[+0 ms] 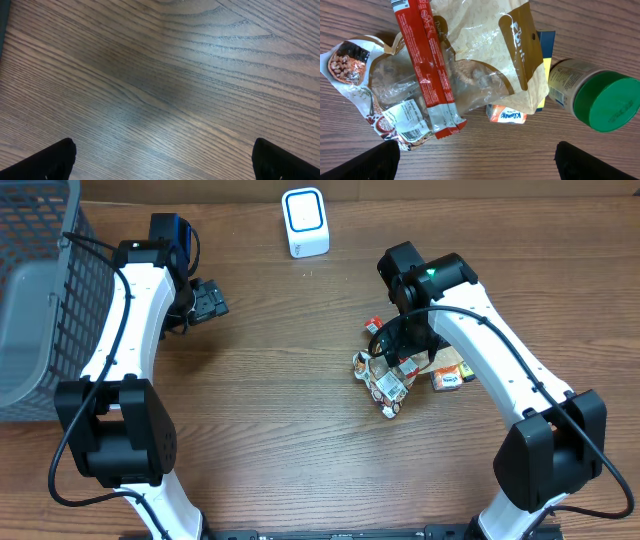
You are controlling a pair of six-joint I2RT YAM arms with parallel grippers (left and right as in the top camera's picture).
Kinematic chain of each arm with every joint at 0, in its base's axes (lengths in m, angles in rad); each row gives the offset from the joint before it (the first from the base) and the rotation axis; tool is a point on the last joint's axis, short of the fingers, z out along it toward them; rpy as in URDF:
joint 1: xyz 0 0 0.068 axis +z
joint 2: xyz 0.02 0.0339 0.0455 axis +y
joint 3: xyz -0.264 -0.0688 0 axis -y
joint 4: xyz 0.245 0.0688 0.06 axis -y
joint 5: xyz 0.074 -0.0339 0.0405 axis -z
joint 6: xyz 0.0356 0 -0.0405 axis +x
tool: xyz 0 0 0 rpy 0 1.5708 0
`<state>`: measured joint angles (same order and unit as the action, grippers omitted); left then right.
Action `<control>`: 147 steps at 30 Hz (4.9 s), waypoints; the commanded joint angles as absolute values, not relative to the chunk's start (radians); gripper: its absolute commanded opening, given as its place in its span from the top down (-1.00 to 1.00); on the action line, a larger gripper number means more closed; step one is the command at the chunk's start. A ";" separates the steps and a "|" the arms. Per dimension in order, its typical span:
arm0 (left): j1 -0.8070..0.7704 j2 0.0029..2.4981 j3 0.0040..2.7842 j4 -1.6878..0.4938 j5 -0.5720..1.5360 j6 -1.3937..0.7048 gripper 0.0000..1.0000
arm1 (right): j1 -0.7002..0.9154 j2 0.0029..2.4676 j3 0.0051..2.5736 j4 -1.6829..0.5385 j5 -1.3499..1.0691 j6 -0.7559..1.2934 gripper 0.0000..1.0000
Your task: Scan the item barcode
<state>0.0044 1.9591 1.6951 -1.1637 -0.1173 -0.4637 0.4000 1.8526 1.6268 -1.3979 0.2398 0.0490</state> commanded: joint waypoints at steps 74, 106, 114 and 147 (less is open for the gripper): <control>0.006 1.962 1.703 -1.166 -0.130 -0.449 -1.00 | 0.398 0.849 1.623 -1.395 0.241 0.053 -1.00; 0.006 1.962 1.703 -1.166 -0.130 -0.449 -1.00 | 0.242 0.206 0.838 -0.694 0.008 0.053 -1.00; 0.006 1.962 1.703 -1.166 -0.130 -0.449 -1.00 | 0.196 0.083 0.465 -0.166 -0.100 0.057 -1.00; 0.006 1.962 1.703 -1.166 -0.130 -0.449 -1.00 | 0.195 0.003 0.007 0.115 -0.099 0.056 -1.00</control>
